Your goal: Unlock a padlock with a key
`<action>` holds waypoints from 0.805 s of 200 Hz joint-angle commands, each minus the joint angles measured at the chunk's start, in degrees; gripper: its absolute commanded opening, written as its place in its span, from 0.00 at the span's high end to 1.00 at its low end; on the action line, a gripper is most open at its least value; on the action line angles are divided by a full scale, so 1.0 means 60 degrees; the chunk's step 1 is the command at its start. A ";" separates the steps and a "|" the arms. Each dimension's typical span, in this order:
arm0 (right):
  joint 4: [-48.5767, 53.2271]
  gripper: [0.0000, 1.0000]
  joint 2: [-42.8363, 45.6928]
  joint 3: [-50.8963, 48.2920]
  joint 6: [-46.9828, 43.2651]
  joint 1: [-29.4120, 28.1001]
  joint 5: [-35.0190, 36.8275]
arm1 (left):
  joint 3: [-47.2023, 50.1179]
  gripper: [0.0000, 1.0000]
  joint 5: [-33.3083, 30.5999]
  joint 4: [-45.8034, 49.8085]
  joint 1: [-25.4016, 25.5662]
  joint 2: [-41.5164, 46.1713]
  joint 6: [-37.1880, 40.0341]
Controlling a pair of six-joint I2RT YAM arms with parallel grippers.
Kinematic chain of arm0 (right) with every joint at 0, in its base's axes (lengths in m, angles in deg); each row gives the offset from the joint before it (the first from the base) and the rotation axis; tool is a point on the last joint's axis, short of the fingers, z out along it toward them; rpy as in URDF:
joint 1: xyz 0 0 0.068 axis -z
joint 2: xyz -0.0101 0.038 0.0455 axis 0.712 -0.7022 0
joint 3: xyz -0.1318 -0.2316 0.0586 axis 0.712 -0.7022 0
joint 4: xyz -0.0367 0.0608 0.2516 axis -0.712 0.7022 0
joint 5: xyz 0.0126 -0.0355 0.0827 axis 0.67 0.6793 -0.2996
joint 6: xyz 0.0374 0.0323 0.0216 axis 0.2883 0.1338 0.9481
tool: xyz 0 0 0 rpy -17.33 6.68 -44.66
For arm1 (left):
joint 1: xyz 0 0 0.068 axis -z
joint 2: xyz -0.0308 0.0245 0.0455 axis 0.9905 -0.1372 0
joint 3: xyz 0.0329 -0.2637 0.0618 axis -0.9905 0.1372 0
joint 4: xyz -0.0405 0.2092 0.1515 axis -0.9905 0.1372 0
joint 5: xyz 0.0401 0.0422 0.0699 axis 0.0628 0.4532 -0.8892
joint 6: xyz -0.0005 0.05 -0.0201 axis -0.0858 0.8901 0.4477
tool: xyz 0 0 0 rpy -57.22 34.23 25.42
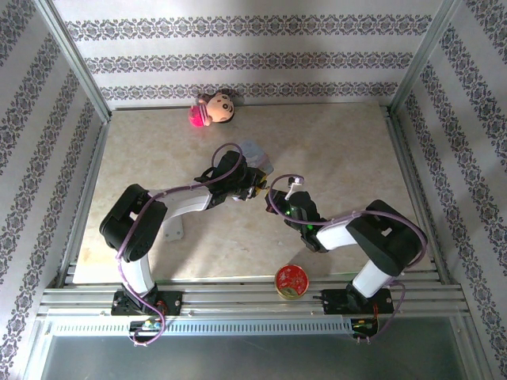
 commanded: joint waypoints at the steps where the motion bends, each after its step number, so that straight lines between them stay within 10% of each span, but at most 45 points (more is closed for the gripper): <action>1: -0.0377 1.00 -0.0272 0.0142 0.0257 -0.0151 -0.0632 | 0.0189 0.96 0.1302 0.0193 0.0234 -0.0485 -0.1126; 161: -0.0365 1.00 0.1640 -0.1079 -0.0588 0.0345 -0.0207 | 0.0092 0.96 0.1132 0.0386 0.0234 -0.0407 -0.1067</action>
